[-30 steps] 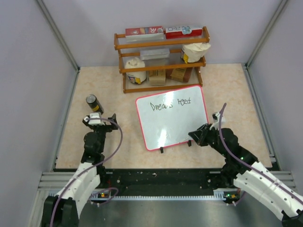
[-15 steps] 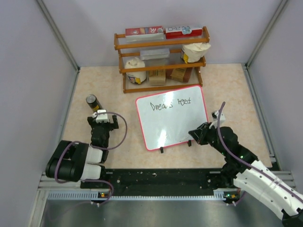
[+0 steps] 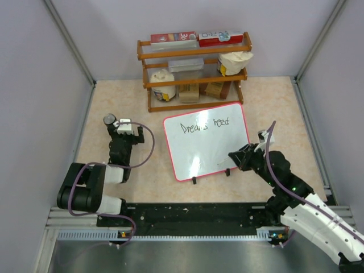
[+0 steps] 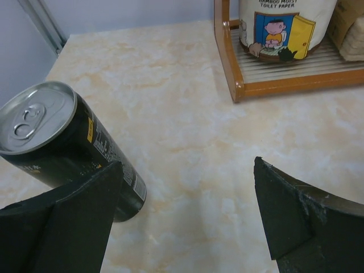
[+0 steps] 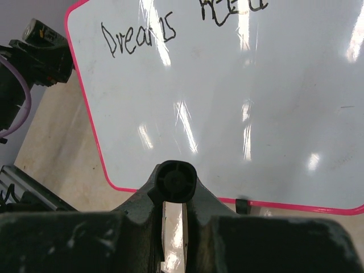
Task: Write a sentence on the whiteboard
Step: Hold the whiteboard at the center of the board.
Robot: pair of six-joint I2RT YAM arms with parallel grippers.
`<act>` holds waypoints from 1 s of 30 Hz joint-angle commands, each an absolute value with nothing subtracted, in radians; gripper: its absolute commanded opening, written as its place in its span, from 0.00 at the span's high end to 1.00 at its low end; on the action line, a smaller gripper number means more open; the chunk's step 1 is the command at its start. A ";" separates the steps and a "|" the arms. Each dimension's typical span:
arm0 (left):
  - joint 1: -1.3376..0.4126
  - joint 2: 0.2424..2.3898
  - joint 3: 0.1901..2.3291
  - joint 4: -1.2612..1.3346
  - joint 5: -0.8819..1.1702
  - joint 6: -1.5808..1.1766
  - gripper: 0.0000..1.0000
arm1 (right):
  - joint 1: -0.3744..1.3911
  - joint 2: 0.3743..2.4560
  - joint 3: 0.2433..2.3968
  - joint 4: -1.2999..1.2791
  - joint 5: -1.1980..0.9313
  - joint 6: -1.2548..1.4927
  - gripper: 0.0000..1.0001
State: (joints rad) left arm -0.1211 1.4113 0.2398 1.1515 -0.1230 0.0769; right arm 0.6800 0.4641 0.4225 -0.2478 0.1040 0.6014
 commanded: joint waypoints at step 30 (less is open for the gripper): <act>-0.106 1.405 0.258 1.111 -0.089 0.063 0.01 | 0.683 0.440 0.545 -0.253 0.259 0.471 1.00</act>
State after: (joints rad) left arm -0.1108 1.4113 0.2420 1.0763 -0.0967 0.0731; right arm 0.6800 0.4454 0.5251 -0.2729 0.2352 0.4870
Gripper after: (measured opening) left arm 0.990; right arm 0.080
